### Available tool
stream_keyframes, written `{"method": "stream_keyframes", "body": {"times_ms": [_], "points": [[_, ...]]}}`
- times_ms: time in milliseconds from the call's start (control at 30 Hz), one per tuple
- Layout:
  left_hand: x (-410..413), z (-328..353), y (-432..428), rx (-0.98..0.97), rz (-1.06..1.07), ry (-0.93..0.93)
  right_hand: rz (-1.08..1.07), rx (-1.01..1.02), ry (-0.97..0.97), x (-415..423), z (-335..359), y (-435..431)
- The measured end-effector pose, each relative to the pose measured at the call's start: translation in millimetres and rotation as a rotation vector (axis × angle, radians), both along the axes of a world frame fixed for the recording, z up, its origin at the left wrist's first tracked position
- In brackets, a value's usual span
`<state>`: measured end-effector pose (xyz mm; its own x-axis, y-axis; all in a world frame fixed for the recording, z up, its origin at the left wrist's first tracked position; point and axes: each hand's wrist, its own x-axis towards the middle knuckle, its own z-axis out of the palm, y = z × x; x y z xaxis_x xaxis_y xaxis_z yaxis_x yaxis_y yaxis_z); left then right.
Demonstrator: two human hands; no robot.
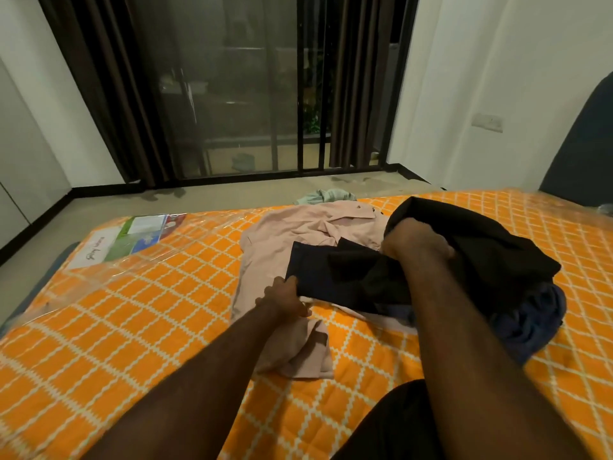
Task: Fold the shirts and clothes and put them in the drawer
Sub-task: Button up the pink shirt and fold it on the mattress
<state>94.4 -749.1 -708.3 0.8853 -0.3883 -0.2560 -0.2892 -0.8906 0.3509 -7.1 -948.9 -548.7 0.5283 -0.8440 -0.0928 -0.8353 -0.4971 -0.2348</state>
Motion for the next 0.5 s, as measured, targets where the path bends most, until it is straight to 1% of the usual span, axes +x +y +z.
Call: {"method": "stream_keyframes", "body": {"times_ms": [33,100,133,200,233,300,367,433,500], "points": [[-1,-5,2,0.006,0.026,-0.017,0.111,-0.039,-0.058,7,5,20],[-3,-10,5,0.009,0.089,-0.068,0.355,-0.022,-0.146,23,-1,58],[-4,-11,8,0.014,0.13,-0.089,0.468,0.012,-0.126,32,-11,73],[-3,-16,19,0.06,0.197,-0.098,0.657,0.111,0.041,51,-43,98],[-1,-20,28,0.081,0.211,-0.098,0.715,0.154,0.136,59,-60,107],[9,-30,47,0.087,0.199,-0.091,0.747,0.231,0.278,69,-89,122],[16,-37,63,0.064,0.124,-0.119,0.737,0.298,0.366,75,-111,130],[16,-40,73,0.022,0.081,-0.153,0.744,0.315,0.421,77,-124,134],[11,-41,78,-0.081,0.076,-0.146,0.762,0.338,0.388,78,-133,135]]}}
